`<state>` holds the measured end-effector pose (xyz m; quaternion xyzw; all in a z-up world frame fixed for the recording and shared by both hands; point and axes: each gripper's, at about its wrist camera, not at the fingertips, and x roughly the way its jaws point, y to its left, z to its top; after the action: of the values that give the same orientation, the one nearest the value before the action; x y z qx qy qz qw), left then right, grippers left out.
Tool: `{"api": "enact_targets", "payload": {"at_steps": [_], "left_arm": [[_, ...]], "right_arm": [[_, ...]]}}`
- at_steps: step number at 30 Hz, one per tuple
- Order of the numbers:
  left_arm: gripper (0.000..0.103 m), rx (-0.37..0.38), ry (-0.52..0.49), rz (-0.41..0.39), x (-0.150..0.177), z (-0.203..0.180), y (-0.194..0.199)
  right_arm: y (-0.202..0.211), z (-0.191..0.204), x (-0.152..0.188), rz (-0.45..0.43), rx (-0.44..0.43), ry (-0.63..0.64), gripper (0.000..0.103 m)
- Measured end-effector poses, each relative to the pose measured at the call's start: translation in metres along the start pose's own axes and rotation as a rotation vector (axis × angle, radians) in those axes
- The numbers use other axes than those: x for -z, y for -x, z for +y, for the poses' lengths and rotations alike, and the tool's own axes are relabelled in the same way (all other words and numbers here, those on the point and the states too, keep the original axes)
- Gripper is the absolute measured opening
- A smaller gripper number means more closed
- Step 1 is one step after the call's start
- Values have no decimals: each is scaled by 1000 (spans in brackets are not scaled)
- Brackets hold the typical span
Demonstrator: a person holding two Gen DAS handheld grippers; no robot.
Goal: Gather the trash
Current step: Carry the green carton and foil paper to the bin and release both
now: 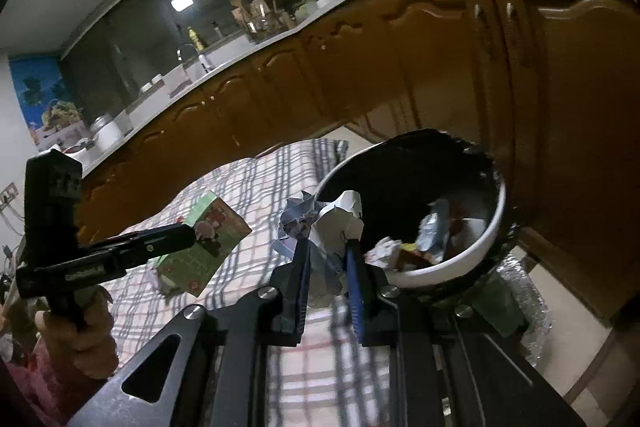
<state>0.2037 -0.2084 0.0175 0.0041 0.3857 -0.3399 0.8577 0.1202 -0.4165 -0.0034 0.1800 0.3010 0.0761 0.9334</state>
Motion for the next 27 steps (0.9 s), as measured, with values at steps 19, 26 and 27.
{"api": "enact_targets", "payload": {"at_steps": [19, 26, 27], "left_arm": [[32, -9, -92, 100, -68, -40, -89], [32, -24, -86, 147, -74, -40, -119], [32, -22, -82, 151, -75, -39, -123]], "right_arm": [[-32, -53, -47, 52, 158, 15, 18], [-43, -63, -49, 86, 175, 10, 19], [-44, -64, -49, 86, 177, 9, 19]]}}
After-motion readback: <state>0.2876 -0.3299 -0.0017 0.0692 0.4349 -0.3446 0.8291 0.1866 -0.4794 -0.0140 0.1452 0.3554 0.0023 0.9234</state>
